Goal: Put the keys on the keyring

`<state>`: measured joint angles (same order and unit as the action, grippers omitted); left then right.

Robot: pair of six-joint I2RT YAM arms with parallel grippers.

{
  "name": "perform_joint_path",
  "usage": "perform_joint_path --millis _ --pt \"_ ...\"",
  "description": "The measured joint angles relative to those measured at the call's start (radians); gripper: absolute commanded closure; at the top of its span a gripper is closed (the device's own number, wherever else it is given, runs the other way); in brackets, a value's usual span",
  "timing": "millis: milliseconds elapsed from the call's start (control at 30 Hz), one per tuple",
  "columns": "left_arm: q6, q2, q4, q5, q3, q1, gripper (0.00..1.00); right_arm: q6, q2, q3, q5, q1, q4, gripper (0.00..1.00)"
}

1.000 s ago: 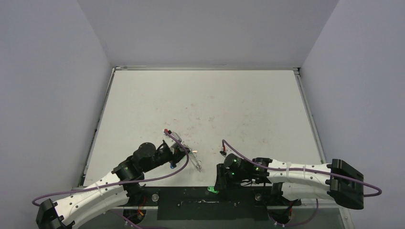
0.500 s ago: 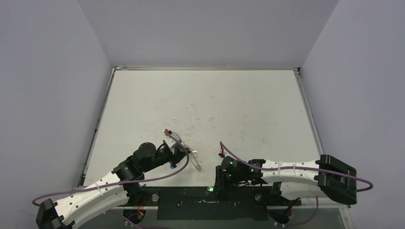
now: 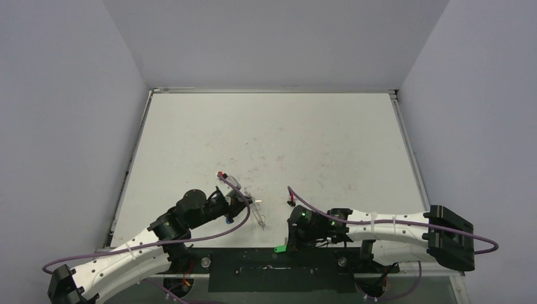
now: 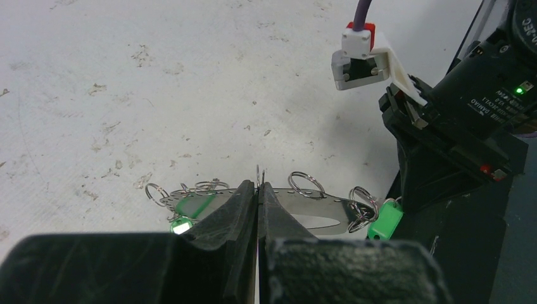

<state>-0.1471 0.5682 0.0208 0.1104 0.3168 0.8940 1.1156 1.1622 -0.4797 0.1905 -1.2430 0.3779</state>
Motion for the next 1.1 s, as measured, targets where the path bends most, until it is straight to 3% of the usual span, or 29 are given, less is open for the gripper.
perform_joint_path --millis 167,533,567,700,767,1100 --pt "0.001 -0.006 -0.008 0.004 0.000 0.000 1.00 -0.135 -0.002 -0.112 -0.024 0.084 0.108 1.00" --pt "0.002 -0.011 -0.013 0.019 0.000 0.000 1.00 -0.499 0.090 -0.277 0.059 0.470 0.170 1.00" --pt "0.002 -0.011 -0.013 0.020 0.000 0.000 1.00 -0.532 0.120 -0.301 0.075 0.490 0.171 0.96" --pt "0.003 -0.011 -0.014 0.021 0.000 0.000 1.00 -0.634 0.235 -0.366 0.117 0.546 0.174 0.63" --pt "0.003 -0.014 -0.017 0.021 0.000 0.000 1.00 -0.669 0.273 -0.372 0.131 0.571 0.175 0.53" --pt "0.003 -0.014 -0.017 0.021 0.000 0.000 1.00 -0.707 0.287 -0.354 0.183 0.667 0.130 0.56"
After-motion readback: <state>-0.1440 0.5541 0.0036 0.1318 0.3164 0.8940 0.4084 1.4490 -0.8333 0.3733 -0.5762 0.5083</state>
